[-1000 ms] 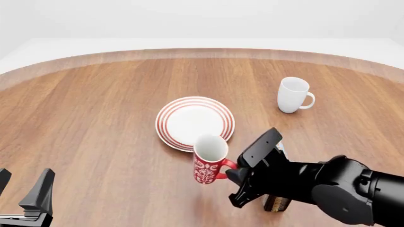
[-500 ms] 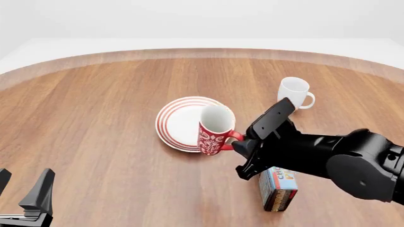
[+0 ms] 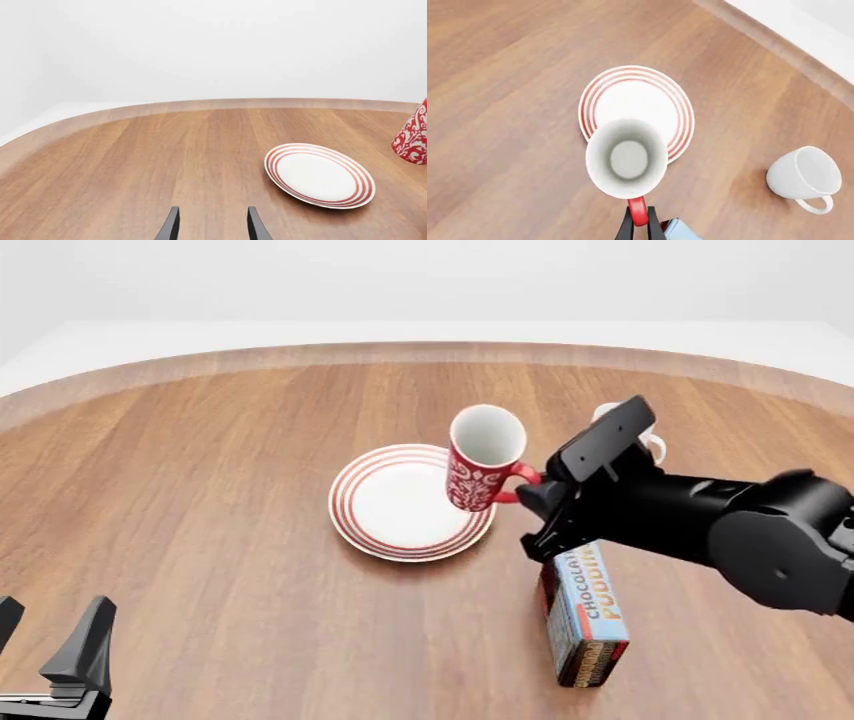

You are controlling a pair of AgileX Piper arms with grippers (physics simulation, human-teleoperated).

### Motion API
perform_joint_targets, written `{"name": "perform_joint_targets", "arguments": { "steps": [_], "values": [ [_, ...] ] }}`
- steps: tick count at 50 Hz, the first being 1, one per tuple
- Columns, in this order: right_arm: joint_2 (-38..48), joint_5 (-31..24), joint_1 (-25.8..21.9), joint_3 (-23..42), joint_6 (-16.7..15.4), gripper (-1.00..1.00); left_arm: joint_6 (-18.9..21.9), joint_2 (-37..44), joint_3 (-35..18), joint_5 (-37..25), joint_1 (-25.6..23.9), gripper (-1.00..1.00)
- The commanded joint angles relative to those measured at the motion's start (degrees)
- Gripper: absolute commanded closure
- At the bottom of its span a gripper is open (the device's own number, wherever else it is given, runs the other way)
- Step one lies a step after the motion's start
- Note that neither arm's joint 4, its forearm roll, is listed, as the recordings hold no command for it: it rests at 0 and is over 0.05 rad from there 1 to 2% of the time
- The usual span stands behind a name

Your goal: Pick up the red mug and put it on the plate

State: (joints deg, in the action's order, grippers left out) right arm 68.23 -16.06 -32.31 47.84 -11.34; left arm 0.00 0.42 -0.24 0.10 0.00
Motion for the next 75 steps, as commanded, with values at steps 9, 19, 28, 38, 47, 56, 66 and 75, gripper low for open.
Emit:
{"name": "perform_joint_targets", "arguments": {
  "steps": [9,19,28,38,47,56,66,75],
  "values": [
    [4.58,5.69,3.09,2.09,-1.25,1.00,0.00,0.00,0.00,0.00,0.00,-1.00],
    [7.75,8.73,3.86,2.91,-2.23,1.00,0.00,0.00,0.00,0.00,0.00,-1.00],
    [11.03,9.42,3.75,5.26,-3.10,1.00,0.00,0.00,0.00,0.00,0.00,-1.00],
    [15.35,11.12,4.11,7.79,-3.71,1.00,0.00,0.00,0.00,0.00,0.00,-1.00],
    [19.52,11.78,4.15,10.67,-3.91,1.00,0.00,0.00,0.00,0.00,0.00,-1.00],
    [23.01,11.95,4.01,13.40,-3.88,1.00,0.00,0.00,0.00,0.00,0.00,-1.00],
    [26.72,11.60,3.90,16.55,-3.77,1.00,0.00,0.00,0.00,0.00,0.00,-1.00],
    [30.36,11.01,3.92,19.49,-3.63,1.00,0.00,0.00,0.00,0.00,0.00,-1.00]
  ]
}}
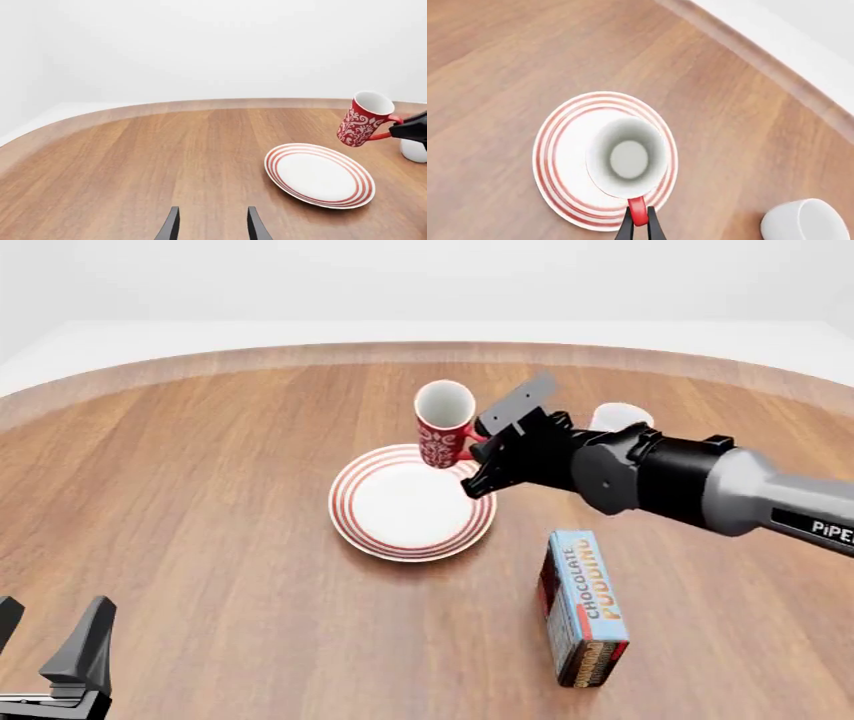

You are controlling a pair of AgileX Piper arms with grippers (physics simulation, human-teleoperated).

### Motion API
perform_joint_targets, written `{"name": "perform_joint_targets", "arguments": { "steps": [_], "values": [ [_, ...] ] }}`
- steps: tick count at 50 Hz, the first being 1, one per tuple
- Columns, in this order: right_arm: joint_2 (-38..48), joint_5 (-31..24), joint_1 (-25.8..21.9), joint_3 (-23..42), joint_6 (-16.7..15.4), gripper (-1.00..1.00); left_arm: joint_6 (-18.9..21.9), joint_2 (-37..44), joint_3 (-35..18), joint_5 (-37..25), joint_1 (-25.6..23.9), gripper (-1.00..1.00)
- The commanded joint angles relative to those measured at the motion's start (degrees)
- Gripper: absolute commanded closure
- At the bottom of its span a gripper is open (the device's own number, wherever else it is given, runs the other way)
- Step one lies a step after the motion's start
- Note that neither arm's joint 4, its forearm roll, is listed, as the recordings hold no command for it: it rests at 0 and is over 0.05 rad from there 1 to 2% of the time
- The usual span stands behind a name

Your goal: Pick up the red mug and put it on the plate

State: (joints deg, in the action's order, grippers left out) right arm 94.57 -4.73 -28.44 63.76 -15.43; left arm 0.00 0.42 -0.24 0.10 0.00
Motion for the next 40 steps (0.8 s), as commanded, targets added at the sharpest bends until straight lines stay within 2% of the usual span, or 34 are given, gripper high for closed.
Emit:
{"name": "perform_joint_targets", "arguments": {
  "steps": [1,18,40],
  "values": [
    [4.35,-0.30,0.08,3.82,0.48,1.00,0.00,0.00,0.00,0.00,0.00,-1.00],
    [9.71,-0.54,0.38,7.67,0.50,1.00,0.00,0.00,0.00,0.00,0.00,-1.00],
    [14.88,0.45,-0.95,9.58,2.25,1.00,0.00,0.00,0.00,0.00,0.00,-1.00]
  ]
}}
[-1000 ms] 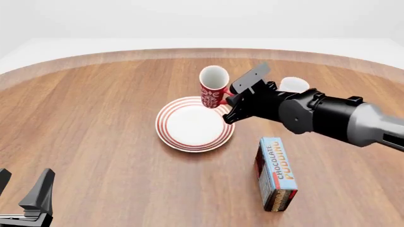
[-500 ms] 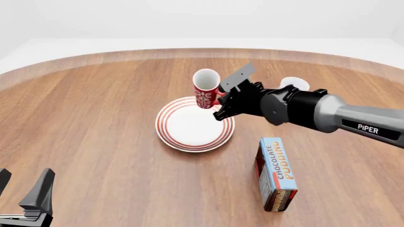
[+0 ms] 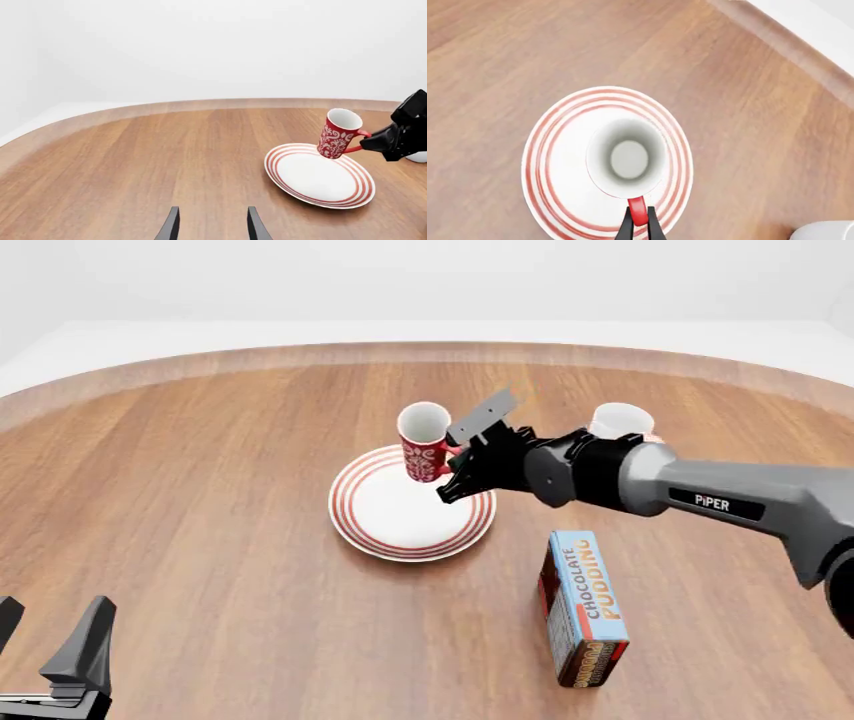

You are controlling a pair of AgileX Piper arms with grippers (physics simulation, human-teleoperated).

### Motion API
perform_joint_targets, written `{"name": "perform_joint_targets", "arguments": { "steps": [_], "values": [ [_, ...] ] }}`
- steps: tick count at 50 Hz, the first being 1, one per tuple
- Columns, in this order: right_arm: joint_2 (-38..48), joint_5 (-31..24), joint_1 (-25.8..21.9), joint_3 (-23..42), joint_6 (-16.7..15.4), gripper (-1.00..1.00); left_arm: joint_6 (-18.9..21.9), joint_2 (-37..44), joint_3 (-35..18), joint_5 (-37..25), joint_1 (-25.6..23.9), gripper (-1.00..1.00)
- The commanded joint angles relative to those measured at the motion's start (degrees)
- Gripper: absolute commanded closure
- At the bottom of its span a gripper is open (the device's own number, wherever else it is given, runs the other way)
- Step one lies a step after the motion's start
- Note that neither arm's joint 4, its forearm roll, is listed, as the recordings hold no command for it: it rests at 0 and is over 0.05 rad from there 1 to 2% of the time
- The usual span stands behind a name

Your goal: Pick up the red mug and put it on the plate

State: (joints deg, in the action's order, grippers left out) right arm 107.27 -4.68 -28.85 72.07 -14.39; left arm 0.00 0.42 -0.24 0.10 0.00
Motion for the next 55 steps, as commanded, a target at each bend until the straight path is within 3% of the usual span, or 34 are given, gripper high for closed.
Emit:
{"name": "perform_joint_targets", "arguments": {
  "steps": [1,55],
  "values": [
    [2.31,0.46,-0.60,1.26,1.28,1.00,0.00,0.00,0.00,0.00,0.00,-1.00],
    [8.00,2.15,-1.34,2.95,2.21,1.00,0.00,0.00,0.00,0.00,0.00,-1.00]
  ]
}}
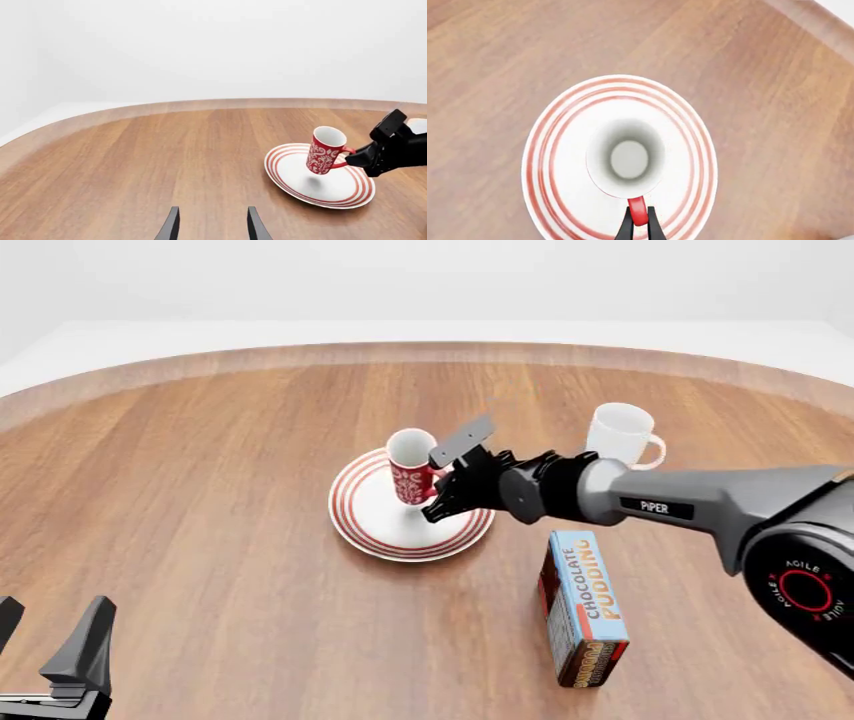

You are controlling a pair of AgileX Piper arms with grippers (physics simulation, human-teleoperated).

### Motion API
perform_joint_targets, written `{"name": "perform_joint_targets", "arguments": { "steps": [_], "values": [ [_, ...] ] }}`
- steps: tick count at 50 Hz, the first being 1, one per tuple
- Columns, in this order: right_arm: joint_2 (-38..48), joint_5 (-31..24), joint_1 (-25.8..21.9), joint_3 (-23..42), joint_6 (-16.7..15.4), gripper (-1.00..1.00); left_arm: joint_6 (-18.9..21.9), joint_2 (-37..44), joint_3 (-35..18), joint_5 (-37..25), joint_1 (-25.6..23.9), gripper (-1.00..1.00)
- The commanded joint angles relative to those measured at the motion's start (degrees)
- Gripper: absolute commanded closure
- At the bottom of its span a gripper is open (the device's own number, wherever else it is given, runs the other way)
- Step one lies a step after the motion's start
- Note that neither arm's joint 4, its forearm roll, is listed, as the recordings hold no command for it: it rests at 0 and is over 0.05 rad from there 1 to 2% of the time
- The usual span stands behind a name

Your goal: Pick up the red mug and put it on the plate

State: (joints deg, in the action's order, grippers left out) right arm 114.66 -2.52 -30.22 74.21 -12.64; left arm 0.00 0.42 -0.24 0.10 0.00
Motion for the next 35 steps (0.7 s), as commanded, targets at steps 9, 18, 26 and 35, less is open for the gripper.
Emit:
{"name": "perform_joint_targets", "arguments": {
  "steps": [9,18,26,35],
  "values": [
    [0.94,-0.36,0.24,1.52,0.26,1.00,0.00,0.00,0.00,0.00,0.00,-1.00],
    [1.61,-0.97,0.16,2.54,0.15,1.00,0.00,0.00,0.00,0.00,0.00,-1.00],
    [1.51,-1.23,-1.20,2.23,1.08,1.00,0.00,0.00,0.00,0.00,0.00,-1.00],
    [1.21,-0.77,-1.86,1.28,1.57,-1.00,0.00,0.00,0.00,0.00,0.00,-1.00]
  ]
}}
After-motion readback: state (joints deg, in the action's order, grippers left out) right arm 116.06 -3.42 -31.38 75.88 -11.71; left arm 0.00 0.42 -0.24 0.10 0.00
